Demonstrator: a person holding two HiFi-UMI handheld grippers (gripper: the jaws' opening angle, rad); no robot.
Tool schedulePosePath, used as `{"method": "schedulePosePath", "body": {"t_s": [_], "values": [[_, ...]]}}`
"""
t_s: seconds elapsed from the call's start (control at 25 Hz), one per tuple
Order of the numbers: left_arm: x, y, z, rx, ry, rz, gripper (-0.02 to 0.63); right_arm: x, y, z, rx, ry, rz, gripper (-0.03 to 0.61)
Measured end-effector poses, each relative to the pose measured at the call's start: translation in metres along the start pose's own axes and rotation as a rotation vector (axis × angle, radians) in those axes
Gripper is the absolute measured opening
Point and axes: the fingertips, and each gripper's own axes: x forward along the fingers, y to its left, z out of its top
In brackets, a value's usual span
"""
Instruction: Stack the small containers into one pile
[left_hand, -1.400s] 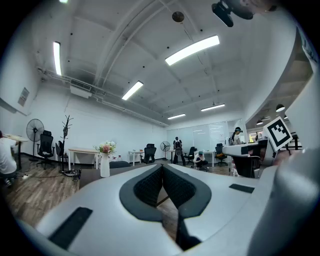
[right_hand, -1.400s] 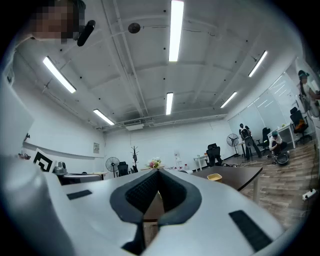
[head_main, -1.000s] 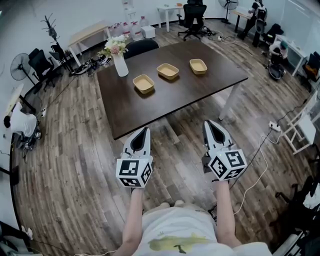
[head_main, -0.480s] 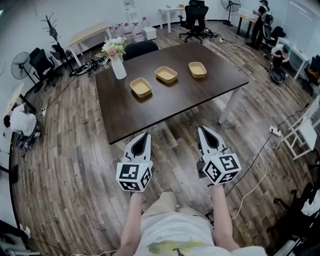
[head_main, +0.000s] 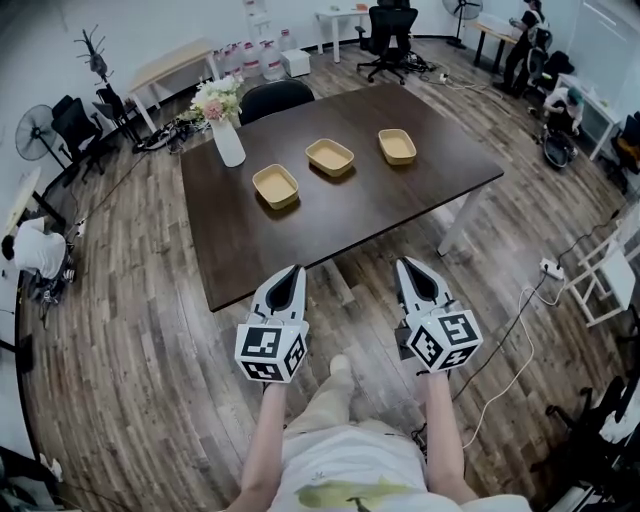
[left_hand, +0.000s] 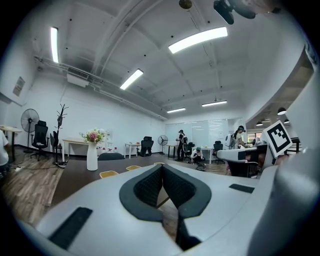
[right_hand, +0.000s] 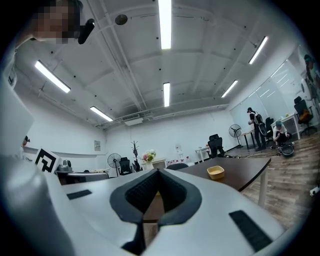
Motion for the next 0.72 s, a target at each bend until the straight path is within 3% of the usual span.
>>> {"method": "schedulePosePath", "body": {"t_s": [0.72], "values": [[0.149,0.067,0.010,-0.018,0.024,-0.054,0.025,0.142,-0.074,0.002,0.043,0.025,-0.042,0.021]]}}
